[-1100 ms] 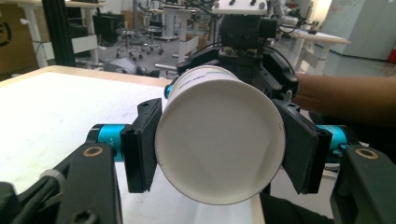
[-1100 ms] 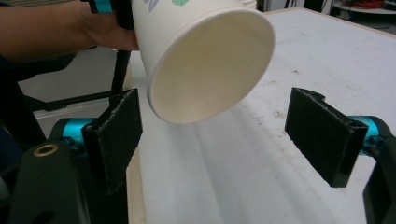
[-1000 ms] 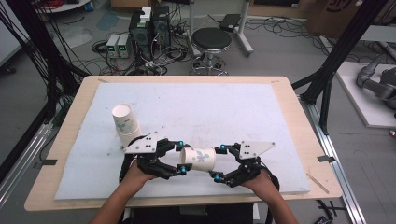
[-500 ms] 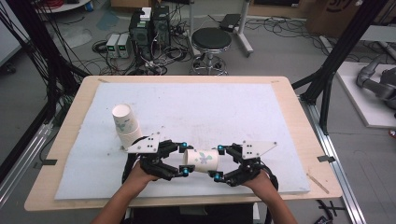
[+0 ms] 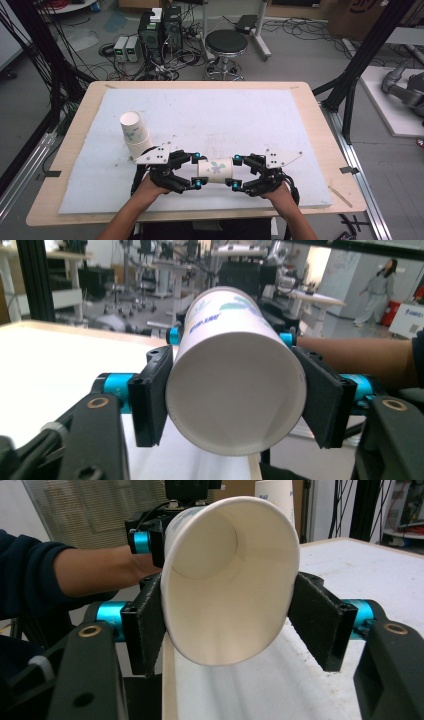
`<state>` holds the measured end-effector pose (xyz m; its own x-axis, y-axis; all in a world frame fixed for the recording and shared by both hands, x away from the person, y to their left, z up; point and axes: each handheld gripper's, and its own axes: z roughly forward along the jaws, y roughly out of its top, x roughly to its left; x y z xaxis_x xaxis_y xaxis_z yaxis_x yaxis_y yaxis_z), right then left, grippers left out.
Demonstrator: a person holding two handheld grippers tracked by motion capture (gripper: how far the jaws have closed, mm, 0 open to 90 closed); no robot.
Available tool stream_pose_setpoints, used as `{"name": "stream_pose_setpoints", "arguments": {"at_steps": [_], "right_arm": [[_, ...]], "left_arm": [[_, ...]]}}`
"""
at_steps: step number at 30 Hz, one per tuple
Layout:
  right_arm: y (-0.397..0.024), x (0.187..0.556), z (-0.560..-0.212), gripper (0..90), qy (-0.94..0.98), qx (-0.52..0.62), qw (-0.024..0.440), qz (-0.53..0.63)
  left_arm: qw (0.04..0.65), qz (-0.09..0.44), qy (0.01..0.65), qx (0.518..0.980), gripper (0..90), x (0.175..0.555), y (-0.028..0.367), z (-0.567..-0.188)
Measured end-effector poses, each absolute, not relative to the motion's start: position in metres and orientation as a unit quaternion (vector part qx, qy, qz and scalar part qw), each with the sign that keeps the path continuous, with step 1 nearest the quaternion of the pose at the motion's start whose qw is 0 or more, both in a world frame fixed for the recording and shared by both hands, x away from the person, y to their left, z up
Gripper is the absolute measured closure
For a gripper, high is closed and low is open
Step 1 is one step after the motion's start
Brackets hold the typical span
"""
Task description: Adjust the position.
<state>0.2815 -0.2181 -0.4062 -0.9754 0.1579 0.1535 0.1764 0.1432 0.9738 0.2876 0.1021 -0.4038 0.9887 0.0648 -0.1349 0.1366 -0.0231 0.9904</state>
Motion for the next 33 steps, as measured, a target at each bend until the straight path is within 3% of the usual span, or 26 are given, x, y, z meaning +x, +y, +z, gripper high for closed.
{"name": "stream_pose_setpoints", "arguments": {"at_steps": [3, 5, 21, 33], "right_arm": [[-0.219, 0.282, -0.404, 34.9, -0.762, -0.111, 0.005, -0.639], [-0.219, 0.281, -0.402, 34.9, -0.774, -0.113, -0.005, -0.623], [-0.197, 0.286, -0.381, 34.7, -0.865, -0.094, -0.059, -0.49], [-0.177, 0.289, -0.361, 34.3, -0.903, -0.058, -0.083, -0.417]], "left_arm": [[0.664, -0.019, 0.098, 0.741, 16.5, 0.287, 0.102, -0.399], [0.65, -0.013, 0.1, 0.753, 15.2, 0.286, 0.104, -0.396], [0.558, 0.035, 0.109, 0.822, 15.4, 0.288, 0.104, -0.386], [0.51, 0.041, 0.084, 0.855, 15.8, 0.29, 0.096, -0.382]]}}
